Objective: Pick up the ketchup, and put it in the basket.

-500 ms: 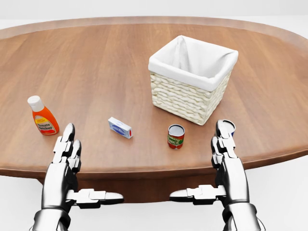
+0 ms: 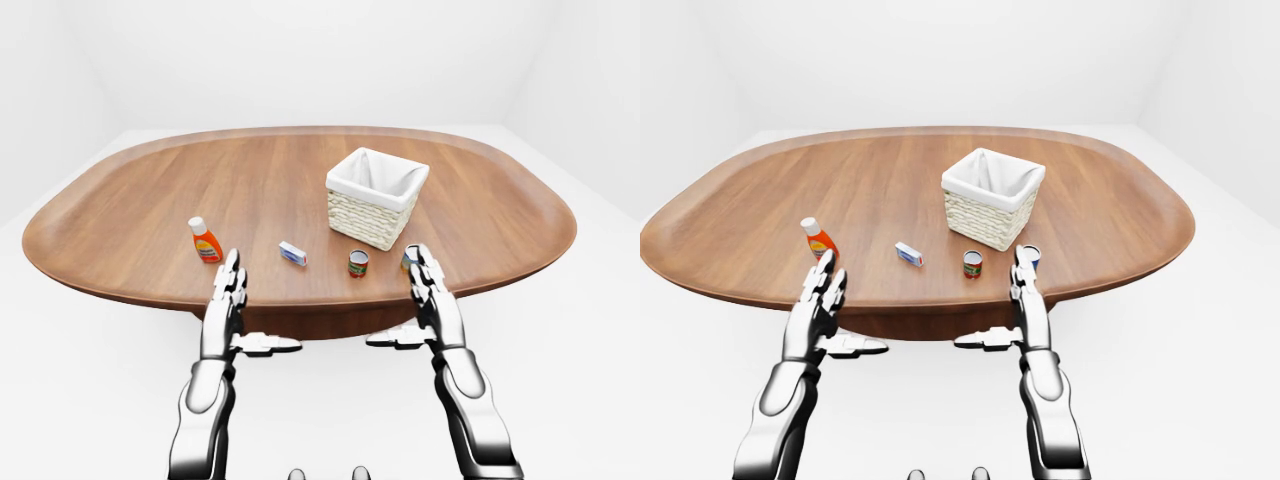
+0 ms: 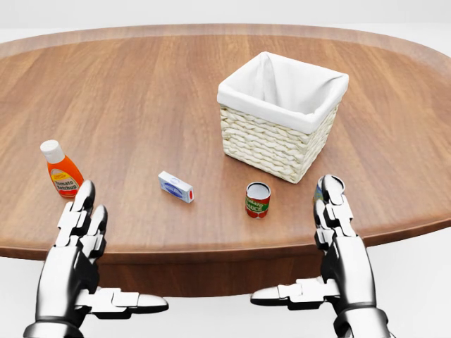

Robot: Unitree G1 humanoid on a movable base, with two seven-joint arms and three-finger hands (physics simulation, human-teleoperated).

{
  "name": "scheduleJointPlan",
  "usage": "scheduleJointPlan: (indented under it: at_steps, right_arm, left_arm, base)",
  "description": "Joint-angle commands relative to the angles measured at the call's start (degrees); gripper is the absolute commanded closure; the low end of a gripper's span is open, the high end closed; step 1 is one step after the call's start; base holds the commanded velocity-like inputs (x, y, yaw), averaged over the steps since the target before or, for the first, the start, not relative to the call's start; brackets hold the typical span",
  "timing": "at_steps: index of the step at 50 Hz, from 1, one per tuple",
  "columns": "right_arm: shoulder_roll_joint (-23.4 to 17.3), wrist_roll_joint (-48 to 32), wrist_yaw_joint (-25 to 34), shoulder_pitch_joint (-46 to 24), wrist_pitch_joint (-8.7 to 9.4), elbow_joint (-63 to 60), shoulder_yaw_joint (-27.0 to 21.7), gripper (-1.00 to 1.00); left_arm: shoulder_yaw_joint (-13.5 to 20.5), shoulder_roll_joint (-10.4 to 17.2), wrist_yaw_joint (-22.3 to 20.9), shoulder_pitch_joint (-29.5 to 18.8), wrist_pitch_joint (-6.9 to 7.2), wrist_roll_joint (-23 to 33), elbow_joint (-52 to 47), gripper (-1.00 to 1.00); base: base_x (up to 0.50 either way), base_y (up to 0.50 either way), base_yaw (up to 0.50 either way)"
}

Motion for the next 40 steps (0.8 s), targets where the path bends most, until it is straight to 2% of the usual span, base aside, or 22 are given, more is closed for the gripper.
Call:
scheduleJointPlan:
  at_steps: [1, 9, 18, 19, 20, 31, 40]
  right_arm:
    - [0.44, -1.92, -0.43, 5.64, 1.65, -11.15, 2.03, -1.0]
    - [0.43, -2.47, -1.12, 5.19, 1.65, -10.78, 2.02, -1.0]
    - [0.33, -1.77, -0.02, 6.06, 1.65, -11.58, 2.65, -1.0]
    - [0.26, -1.83, 0.08, 6.2, 1.24, -11.54, 2.66, -1.0]
    - [0.3, -1.91, -0.05, 6.14, 1.65, -11.8, 2.61, -1.0]
    - [0.33, -2.76, -0.49, 5.99, 1.65, -11.71, 2.94, -1.0]
    - [0.35, -3.41, -0.92, 5.75, 0.93, -10.97, 2.94, -1.0]
  left_arm:
    - [2.2, -0.34, -3.72, 6.06, 1.28, -2.09, -12.55, -1.0]
    - [2.57, -0.62, -3.58, 5.06, 1.28, -1.3, -10.52, -1.0]
    - [3.39, -0.79, -4.09, 5.38, 1.28, -3.32, -11.86, -1.0]
    - [3.39, -0.81, -4.11, 5.44, 1.28, -3.4, -12.02, -1.0]
    - [3.44, -0.87, -4.25, 5.56, 1.28, -3.72, -12.17, -1.0]
    - [3.8, -0.94, -4.55, 6.01, 1.28, -4.73, -13.66, -1.0]
    - [3.94, -0.97, -4.56, 5.95, 1.28, -4.86, -13.94, -1.0]
  base:
    - [0.0, 0.0, 0.0]
    - [0.0, 0.0, 0.0]
    - [0.03, 0.0, 0.0]
    - [0.43, 0.0, 0.0]
    - [0.5, 0.0, 0.0]
    - [0.5, 0.0, 0.0]
    - [0.5, 0.0, 0.0]
